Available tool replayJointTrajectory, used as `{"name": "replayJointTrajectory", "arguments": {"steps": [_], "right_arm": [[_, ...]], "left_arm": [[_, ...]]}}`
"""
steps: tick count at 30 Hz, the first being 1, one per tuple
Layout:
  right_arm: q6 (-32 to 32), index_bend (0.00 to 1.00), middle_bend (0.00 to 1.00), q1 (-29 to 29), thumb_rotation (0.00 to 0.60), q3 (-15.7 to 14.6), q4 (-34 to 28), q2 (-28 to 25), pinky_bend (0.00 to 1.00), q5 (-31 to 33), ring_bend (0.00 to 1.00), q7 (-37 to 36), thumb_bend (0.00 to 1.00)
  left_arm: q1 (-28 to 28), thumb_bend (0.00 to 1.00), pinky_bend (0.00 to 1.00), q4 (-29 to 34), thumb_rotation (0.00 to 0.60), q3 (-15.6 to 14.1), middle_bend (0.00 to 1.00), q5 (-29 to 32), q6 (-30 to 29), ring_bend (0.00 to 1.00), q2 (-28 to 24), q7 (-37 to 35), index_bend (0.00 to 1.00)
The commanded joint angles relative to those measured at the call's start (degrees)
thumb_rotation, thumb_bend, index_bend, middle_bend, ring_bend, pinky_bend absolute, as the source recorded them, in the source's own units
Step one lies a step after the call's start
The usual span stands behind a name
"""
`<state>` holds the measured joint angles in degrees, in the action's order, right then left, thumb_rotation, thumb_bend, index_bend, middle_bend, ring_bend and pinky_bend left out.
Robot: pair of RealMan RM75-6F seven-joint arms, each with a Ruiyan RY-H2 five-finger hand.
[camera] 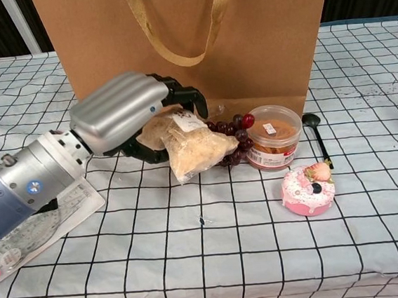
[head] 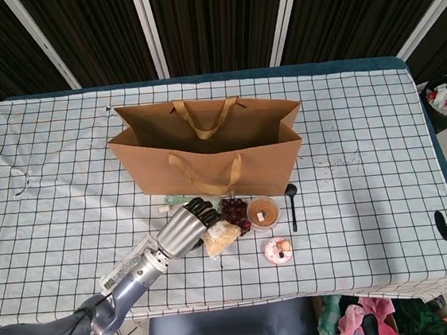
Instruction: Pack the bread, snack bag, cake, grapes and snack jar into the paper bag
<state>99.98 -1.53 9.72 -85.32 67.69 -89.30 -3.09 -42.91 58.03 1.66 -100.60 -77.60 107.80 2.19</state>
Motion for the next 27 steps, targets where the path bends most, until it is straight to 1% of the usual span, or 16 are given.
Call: {"name": "replayJointTrajectory", "arguments": {"steps": [1,5,10,13,17,20,23,27], "right_arm": [[-0.01,0.11,0.18,0.03,0.600,0.04,0.00,0.00,0.24,0.10,0.30,-0.02,0.33],[-0.20,0.10,0.18,-0.05,0.600,-0.06,0.06,0.13,0.24,0.04,0.30,0.31,0.33],[-0.36,0.10,0.18,-0.10,0.600,-0.20,0.03,0.24,0.24,-0.07,0.30,0.55,0.33],[-0.44,0.11,0.18,-0.08,0.600,-0.10,0.16,0.27,0.24,0.19,0.30,0.46,0.33],[-0.56,0.11,0.18,-0.11,0.600,-0.05,0.33,0.34,0.24,0.36,0.30,0.50,0.33],[-0.64,0.11,0.18,-0.12,0.600,-0.09,0.38,0.41,0.24,0.39,0.30,0.55,0.33],[-0.82,0.11,0.18,-0.18,0.600,-0.16,0.46,0.55,0.24,0.41,0.30,0.86,0.33],[-1.09,0.11,0.18,-0.27,0.600,-0.21,0.58,0.72,0.24,0.50,0.30,1.17,0.33]], "left_arm": [[0.95,0.33,0.33,3.92,0.600,0.59,0.47,-0.91,-3.21,0.30,-2.80,-0.54,0.36],[1.57,0.33,0.33,9.99,0.600,1.10,0.47,-1.13,-4.87,0.30,-6.51,-0.23,0.36],[1.86,0.33,0.33,14.33,0.600,2.67,0.47,-0.92,-5.82,0.30,-9.91,2.36,0.36],[2.09,0.33,0.33,18.32,0.600,4.22,0.47,-2.90,-9.43,0.30,-13.10,3.64,0.36],[2.32,0.33,0.33,22.29,0.600,5.92,0.47,-6.08,-14.01,0.30,-15.57,5.16,0.36],[2.15,0.33,0.33,24.40,0.600,7.25,0.47,-7.63,-15.70,0.30,-17.17,6.78,0.36],[1.61,0.33,0.33,28.11,0.600,10.23,0.46,-8.14,-16.60,0.30,-19.91,9.66,0.36],[0.43,0.33,0.33,32.87,0.600,13.20,0.46,-6.22,-14.10,0.30,-23.50,10.72,0.36]]}}
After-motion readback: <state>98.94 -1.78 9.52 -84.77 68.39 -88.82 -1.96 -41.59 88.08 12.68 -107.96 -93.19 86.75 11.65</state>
